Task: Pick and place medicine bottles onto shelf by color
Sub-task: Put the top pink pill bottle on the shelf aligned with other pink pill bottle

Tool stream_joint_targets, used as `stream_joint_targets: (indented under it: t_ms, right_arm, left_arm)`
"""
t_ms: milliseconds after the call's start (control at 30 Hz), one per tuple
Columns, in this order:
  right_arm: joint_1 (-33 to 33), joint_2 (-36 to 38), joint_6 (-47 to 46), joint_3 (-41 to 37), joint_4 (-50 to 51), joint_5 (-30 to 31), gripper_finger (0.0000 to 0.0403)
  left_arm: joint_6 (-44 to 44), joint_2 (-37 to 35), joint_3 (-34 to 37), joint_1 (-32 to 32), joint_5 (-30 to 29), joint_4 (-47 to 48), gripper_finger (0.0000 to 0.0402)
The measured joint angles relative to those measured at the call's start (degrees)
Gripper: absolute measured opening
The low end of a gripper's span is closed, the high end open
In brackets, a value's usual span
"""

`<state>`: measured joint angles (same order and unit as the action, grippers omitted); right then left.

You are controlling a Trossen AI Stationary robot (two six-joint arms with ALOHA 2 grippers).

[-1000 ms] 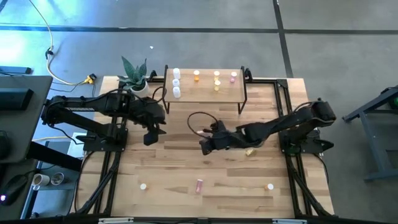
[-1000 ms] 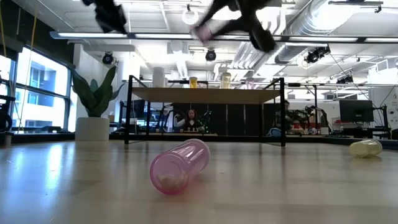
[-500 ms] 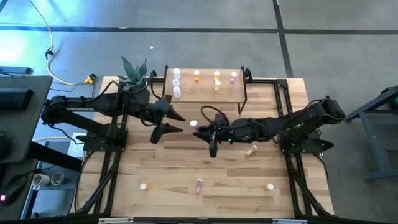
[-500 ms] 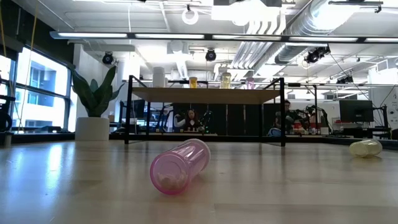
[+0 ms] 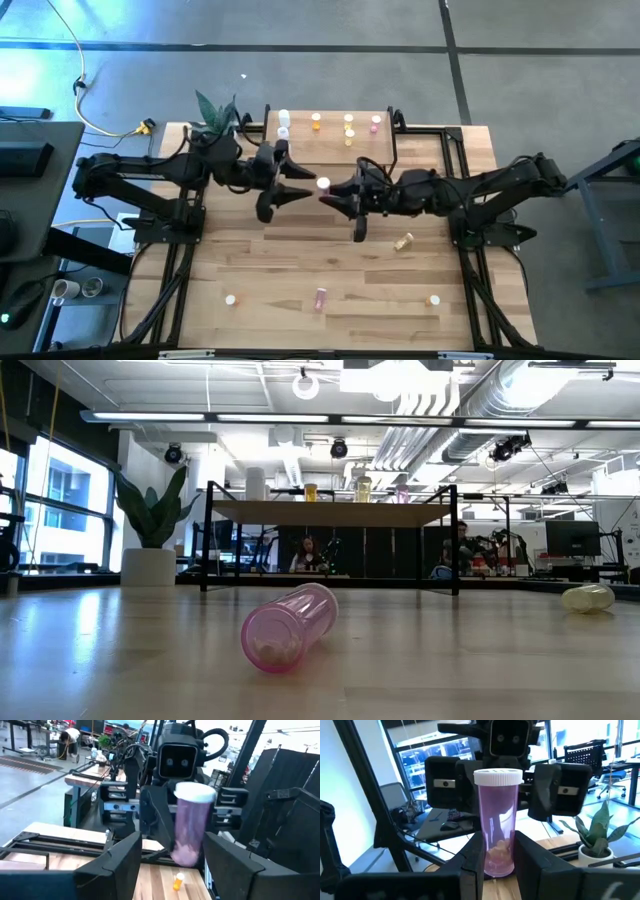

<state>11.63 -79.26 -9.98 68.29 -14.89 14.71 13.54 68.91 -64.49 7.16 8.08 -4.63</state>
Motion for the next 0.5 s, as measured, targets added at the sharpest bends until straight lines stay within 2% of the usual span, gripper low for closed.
stream_joint_targets:
  t_ms: [100,500]
  right_arm:
    - [-0.71,-0.01,-0.03,0.0,0.71,-1.77,0.0062]
    - [-1.52,-0.17,-1.07,0.02,3.01,-1.92,0.0062]
  left_arm:
    - [0.05,1.6,0.0,0.02,0.03,-1.43,0.02]
    - [1.34,3.76,0.09,-0.22,0.01,-3.28,0.02]
